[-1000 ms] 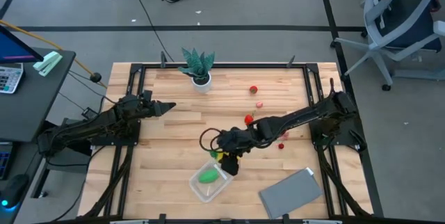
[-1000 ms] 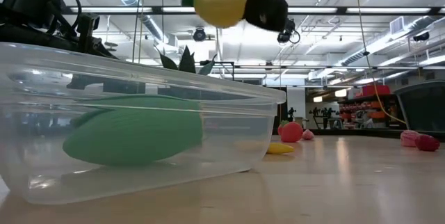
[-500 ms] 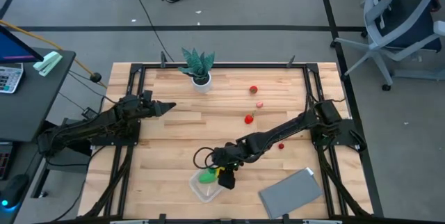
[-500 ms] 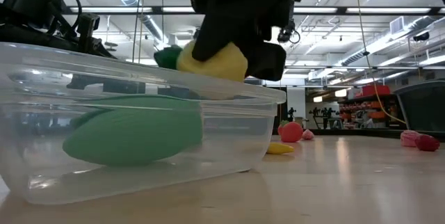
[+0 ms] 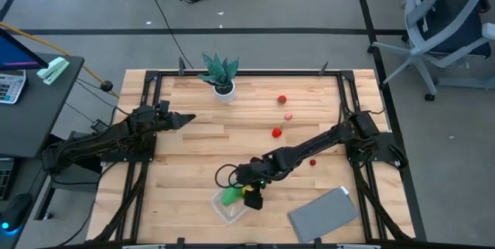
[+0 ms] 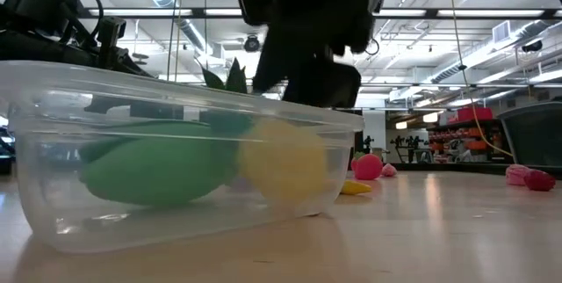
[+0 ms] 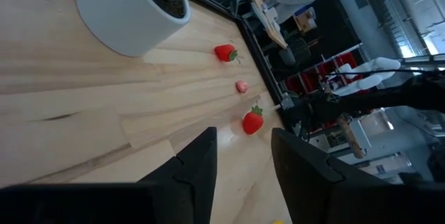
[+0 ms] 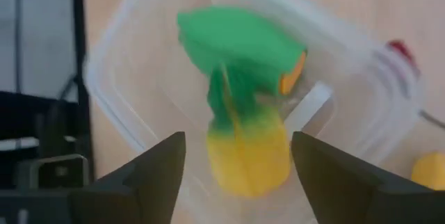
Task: Pick and placing Produce into tupperware
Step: Put the yellow pineapple into the transparent bin, then put the left red cherry into the transparent bin
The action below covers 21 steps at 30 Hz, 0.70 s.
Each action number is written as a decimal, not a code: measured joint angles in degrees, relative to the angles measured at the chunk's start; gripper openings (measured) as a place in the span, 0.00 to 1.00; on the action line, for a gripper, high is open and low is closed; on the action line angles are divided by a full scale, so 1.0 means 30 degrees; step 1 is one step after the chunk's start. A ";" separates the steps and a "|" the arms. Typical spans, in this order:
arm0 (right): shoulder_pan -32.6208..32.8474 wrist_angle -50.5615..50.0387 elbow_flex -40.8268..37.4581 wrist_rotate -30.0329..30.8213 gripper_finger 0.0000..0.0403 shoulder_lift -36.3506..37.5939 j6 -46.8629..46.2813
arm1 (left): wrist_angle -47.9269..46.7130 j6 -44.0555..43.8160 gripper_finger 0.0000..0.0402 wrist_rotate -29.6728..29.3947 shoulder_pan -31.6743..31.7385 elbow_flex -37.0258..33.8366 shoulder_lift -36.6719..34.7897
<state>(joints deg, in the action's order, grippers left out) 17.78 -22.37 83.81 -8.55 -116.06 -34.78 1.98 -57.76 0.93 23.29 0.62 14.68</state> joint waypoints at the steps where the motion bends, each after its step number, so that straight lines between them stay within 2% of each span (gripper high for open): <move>1: -0.0033 0.0020 0.0000 0.0062 0.69 0.0250 -0.0028 | 0.0017 0.0007 0.36 0.0000 0.0000 0.0000 0.0000; 5: -0.0244 0.0052 0.0000 0.0644 0.71 0.1408 -0.0255 | 0.0317 -0.0045 0.38 0.0325 0.0000 -0.0015 -0.0015; 10: -0.0694 -0.0053 0.0000 0.2086 0.70 0.3384 -0.0514 | 0.3637 -0.0724 0.39 0.2975 -0.0080 0.0030 -0.0022; 12: -0.0917 -0.0340 0.0007 0.2956 0.69 0.4111 -0.0509 | 0.4001 -0.0823 0.38 0.3499 -0.0382 0.0480 -0.0015; 16: -0.1360 -0.0741 0.0007 0.4722 0.69 0.5258 -0.0527 | 0.4237 -0.0414 0.37 0.3599 -0.1666 0.1876 0.0135; 21: -0.2011 -0.0809 0.0007 0.5082 0.69 0.6316 -0.0541 | 0.4238 -0.0342 0.37 0.3599 -0.3992 0.4243 0.2068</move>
<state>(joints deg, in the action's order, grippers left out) 11.74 -24.80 83.83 6.69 -97.11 -36.40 14.70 -58.78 11.73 11.31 13.35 20.88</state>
